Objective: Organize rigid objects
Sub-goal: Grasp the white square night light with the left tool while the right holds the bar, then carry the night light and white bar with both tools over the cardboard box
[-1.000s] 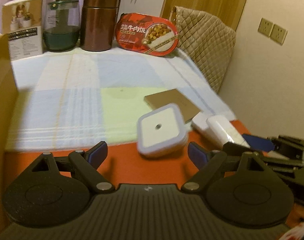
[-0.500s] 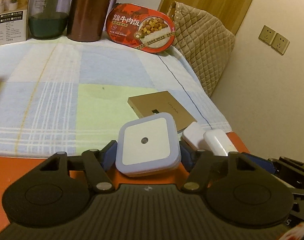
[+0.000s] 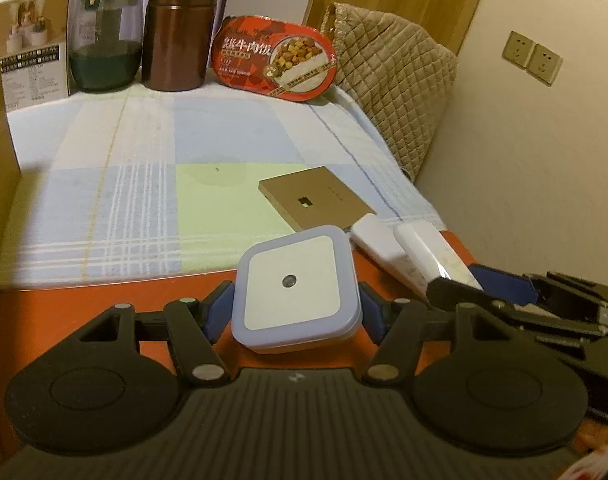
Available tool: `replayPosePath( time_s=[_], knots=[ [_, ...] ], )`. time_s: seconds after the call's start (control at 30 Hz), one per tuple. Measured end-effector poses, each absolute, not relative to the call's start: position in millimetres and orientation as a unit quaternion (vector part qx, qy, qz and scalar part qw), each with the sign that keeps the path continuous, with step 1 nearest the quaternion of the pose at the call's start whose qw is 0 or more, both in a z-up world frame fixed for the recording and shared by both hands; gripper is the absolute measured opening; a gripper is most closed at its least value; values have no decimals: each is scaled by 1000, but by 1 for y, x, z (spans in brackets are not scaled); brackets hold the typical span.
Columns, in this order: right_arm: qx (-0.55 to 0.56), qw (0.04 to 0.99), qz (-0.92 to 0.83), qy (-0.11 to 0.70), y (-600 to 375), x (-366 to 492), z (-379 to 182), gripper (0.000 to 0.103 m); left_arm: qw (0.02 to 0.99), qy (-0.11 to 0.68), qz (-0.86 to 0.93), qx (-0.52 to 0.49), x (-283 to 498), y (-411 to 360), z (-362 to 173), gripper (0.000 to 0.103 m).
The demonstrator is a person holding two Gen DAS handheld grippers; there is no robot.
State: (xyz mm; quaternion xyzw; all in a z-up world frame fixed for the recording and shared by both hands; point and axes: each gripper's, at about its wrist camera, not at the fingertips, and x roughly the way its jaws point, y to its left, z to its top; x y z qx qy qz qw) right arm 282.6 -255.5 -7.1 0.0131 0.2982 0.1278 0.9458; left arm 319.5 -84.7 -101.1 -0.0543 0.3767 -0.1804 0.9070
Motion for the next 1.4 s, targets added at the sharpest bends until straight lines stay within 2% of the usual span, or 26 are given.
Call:
replayPosePath(
  time_s=[0.7,1.13,1.4],
  knots=[
    [26,961,146,234,-222,205,124,37,938,298,-173,-28,235,-36,35,60],
    [33,951,208,228,-150,183,156,37,948,293,-123,-21,204,63,79,60],
    [53,938,249,237,-90,197,154,37,949,309,-65,-1,207,136,80,60]
  ],
)
